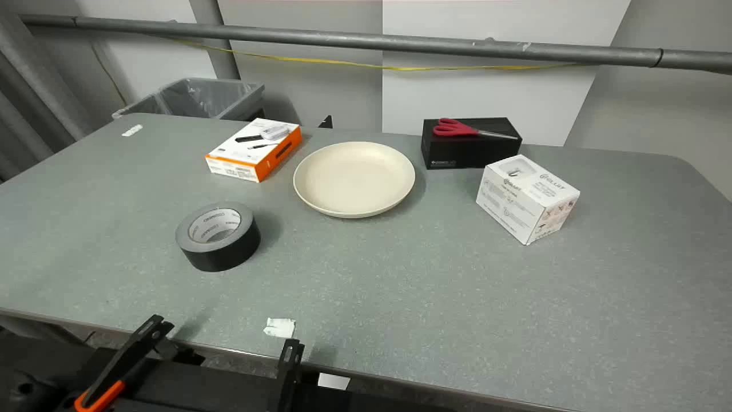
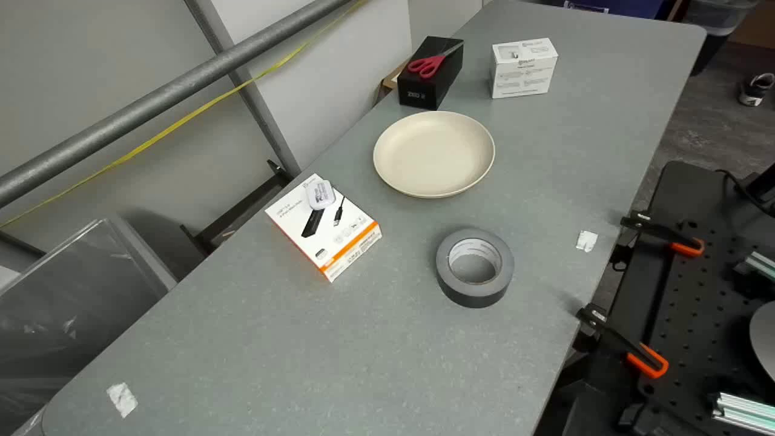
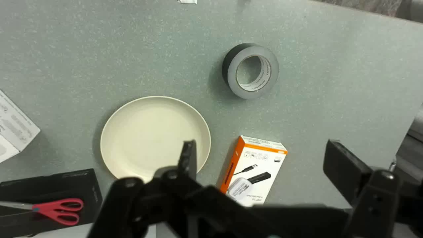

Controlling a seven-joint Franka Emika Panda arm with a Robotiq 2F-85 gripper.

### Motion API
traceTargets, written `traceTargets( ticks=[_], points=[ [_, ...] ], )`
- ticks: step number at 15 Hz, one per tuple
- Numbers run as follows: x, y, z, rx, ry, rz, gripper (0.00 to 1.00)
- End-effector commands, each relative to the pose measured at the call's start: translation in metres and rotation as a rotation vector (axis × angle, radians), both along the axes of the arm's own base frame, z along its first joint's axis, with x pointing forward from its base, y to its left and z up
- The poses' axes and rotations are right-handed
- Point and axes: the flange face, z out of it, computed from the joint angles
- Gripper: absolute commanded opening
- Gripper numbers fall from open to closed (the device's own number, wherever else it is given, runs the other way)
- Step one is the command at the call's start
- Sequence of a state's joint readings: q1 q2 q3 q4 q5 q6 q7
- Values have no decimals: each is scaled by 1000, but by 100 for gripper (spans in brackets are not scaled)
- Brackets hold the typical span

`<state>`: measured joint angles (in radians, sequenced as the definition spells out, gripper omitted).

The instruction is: Put the masking tape on the plate

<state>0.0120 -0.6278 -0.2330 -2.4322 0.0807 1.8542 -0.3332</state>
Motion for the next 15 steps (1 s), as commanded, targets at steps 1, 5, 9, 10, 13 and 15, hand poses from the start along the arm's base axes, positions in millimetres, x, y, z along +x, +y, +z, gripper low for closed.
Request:
traceTargets(
  ticks=[1, 5, 9, 10, 13, 15],
  points=[
    [0, 0, 0, 0, 2, 0, 100],
    [0, 0, 0, 0, 1, 0, 100],
    [12, 26, -31, -57, -12, 10, 100],
    [17, 38, -50, -76, -14, 27, 100],
    [26, 76, -109, -136, -33, 94, 100],
    [31, 99, -142, -162, -33, 123, 100]
  ],
)
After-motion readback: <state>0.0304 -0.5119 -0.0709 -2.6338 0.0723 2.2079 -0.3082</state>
